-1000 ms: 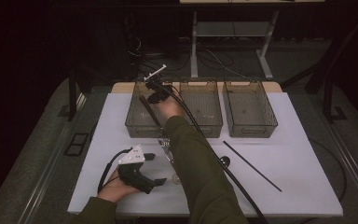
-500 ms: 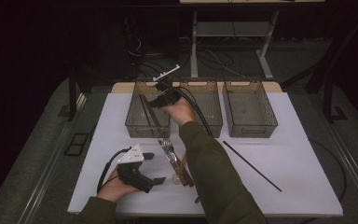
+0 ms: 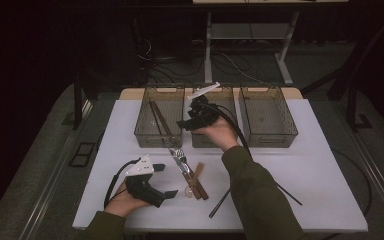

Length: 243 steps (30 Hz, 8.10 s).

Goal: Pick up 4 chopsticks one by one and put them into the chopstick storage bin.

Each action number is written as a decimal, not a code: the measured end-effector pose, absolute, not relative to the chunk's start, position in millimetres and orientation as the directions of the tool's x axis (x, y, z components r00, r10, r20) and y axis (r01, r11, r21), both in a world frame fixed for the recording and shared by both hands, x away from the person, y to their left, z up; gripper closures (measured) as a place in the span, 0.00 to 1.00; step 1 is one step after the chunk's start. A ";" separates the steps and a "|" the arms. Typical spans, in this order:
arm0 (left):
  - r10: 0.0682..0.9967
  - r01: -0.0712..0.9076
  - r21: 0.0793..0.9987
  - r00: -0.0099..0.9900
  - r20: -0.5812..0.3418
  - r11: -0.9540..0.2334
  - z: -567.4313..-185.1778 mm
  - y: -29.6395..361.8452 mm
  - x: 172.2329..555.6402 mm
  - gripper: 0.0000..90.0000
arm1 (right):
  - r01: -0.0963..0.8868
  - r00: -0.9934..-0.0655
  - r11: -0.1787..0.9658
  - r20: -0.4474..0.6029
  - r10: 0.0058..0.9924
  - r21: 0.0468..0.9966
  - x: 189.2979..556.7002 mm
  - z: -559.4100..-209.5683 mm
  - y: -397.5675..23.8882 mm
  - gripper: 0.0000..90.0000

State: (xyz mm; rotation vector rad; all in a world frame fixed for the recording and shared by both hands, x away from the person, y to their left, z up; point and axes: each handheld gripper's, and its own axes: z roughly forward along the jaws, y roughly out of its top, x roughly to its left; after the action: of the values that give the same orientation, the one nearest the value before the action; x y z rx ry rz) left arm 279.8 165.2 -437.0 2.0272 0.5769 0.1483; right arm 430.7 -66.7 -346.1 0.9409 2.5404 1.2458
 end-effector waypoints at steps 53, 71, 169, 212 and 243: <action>0.476 0.344 0.835 0.872 -0.115 -0.429 -439.4 163.8 279.5 0.00 | 0.587 -0.667 0.428 0.112 0.736 0.687 301.7 -422.9 -288.8 0.77; 0.472 0.342 0.834 0.874 -0.113 -0.433 -439.7 162.4 279.1 0.00 | 0.619 -0.659 0.461 0.102 0.745 0.636 299.4 -442.0 -294.8 0.88; 0.461 0.345 0.837 0.878 -0.128 -0.425 -440.3 161.0 279.8 0.00 | 0.481 -0.780 0.416 0.161 0.605 0.772 319.1 -389.5 -241.0 0.95; 0.467 0.350 0.834 0.875 -0.128 -0.427 -439.2 159.8 279.9 0.00 | 0.511 -0.744 0.429 0.133 0.655 0.745 409.7 -343.9 -115.5 0.95; 0.463 0.343 0.842 0.877 -0.128 -0.417 -437.9 161.9 280.6 0.00 | 0.581 -0.671 0.441 0.097 0.735 0.684 502.4 -345.9 10.6 0.95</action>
State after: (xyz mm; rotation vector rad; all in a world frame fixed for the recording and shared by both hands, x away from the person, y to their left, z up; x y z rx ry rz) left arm 280.6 161.9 -437.9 2.0443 0.5849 0.1512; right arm 502.4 10.6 -345.9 1.1503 2.4774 1.0485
